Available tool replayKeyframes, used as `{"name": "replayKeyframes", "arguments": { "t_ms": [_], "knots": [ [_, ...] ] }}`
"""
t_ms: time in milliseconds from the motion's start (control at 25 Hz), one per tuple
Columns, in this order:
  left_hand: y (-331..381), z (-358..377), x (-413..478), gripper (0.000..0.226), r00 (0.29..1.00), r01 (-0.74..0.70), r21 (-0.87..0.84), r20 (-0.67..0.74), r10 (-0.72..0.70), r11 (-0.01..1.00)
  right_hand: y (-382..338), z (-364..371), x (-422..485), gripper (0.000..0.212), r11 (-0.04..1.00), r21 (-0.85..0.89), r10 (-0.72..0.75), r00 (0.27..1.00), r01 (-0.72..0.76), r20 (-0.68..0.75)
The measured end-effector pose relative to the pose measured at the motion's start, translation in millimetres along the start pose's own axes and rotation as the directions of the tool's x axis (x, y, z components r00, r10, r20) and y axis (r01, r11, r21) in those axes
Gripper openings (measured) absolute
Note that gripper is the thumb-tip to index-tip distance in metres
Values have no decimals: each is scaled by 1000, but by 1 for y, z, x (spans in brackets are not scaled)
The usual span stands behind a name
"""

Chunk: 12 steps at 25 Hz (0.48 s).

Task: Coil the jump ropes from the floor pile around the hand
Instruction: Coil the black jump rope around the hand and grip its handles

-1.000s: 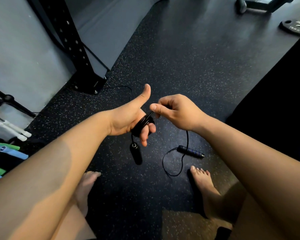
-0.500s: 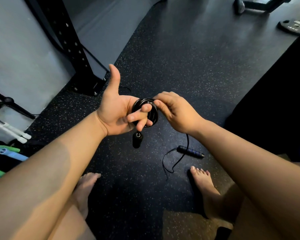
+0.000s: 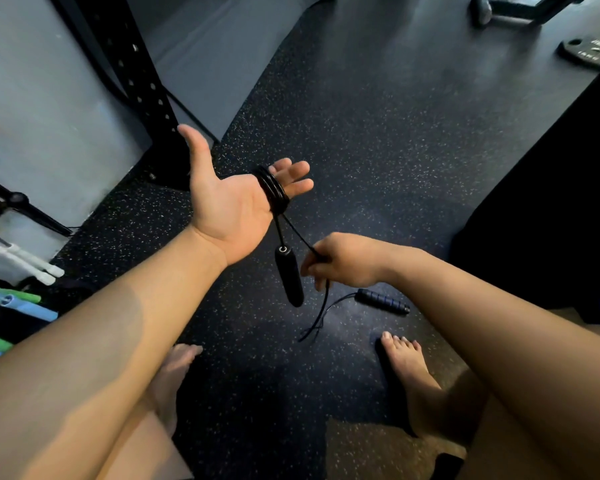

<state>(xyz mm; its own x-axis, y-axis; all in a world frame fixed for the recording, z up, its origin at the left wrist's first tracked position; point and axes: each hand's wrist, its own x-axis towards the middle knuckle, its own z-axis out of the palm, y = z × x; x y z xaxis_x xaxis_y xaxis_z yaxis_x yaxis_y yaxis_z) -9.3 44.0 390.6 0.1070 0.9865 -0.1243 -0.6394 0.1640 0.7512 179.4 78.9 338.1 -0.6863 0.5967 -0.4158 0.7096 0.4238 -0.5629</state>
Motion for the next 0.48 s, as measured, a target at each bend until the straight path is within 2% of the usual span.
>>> {"name": "replayKeyframes", "arguments": {
  "t_ms": [120,200,280,360,400,480],
  "knots": [
    [-5,-6,7,122,991,7,287,-131,32,958,-12,-10,-6,15,979,178,-99,995,99,-9],
    [-10,-10,11,119,983,84,525,-181,14,847,-16,-20,-9,14,944,285,-153,986,166,-66],
    [-15,-15,15,126,979,184,663,-189,-76,726,-17,-26,-11,9,910,352,-171,973,217,-157],
    [-15,-18,17,138,967,248,729,-144,-211,638,-16,-31,-12,18,887,394,-140,953,241,-267],
    [-12,-18,16,146,954,258,760,-102,-283,596,-16,-33,-12,23,886,395,-122,944,244,-308],
    [-6,-14,10,148,912,255,823,-31,-409,508,-15,-38,-13,28,889,374,-115,919,265,-378]
  ]
}}
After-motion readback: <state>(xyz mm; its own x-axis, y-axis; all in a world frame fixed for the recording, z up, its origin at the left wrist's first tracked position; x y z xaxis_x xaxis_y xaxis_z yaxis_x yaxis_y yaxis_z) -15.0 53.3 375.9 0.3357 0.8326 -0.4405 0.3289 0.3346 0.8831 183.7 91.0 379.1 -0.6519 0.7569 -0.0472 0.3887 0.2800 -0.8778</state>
